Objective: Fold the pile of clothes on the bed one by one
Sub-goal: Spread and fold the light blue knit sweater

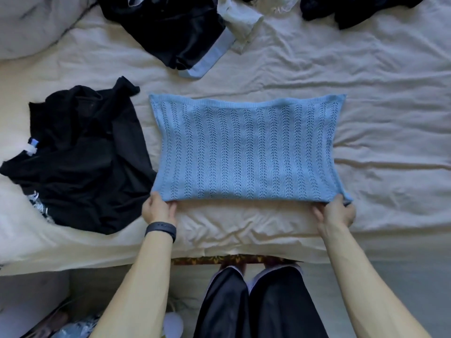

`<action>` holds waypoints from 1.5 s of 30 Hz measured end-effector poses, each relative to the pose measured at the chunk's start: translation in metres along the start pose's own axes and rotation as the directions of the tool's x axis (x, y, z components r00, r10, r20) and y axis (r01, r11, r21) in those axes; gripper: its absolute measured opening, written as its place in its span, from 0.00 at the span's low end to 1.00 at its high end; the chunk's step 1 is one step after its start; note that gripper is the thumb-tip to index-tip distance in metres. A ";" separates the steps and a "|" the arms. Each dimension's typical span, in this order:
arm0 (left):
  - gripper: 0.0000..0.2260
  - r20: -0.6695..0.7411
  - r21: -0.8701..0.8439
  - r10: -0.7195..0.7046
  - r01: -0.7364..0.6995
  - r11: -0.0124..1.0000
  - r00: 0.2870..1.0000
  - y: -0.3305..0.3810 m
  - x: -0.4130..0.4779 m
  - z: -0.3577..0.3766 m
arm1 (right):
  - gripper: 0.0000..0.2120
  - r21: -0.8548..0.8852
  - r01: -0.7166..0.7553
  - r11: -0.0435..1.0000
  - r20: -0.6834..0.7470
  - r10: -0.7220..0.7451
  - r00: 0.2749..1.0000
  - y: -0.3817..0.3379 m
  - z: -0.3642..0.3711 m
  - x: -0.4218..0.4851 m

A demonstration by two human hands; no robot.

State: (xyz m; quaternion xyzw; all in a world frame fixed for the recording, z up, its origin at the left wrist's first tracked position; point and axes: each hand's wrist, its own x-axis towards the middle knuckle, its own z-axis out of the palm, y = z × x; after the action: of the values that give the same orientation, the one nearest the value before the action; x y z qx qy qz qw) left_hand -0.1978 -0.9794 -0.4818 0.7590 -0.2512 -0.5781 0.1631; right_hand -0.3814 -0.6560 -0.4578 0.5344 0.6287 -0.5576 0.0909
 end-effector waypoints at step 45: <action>0.34 0.885 0.451 0.178 -0.700 -0.554 0.429 -0.110 -0.039 0.045 | 0.38 -0.289 0.767 -0.573 0.956 -0.213 0.201 0.067 0.023 0.022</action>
State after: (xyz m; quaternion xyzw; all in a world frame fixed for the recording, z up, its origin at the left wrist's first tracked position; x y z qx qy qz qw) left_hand -0.2272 -0.8649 -0.5230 0.2189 -0.9393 -0.1250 -0.2329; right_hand -0.3495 -0.6743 -0.5223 -0.3323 0.9240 0.0168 0.1885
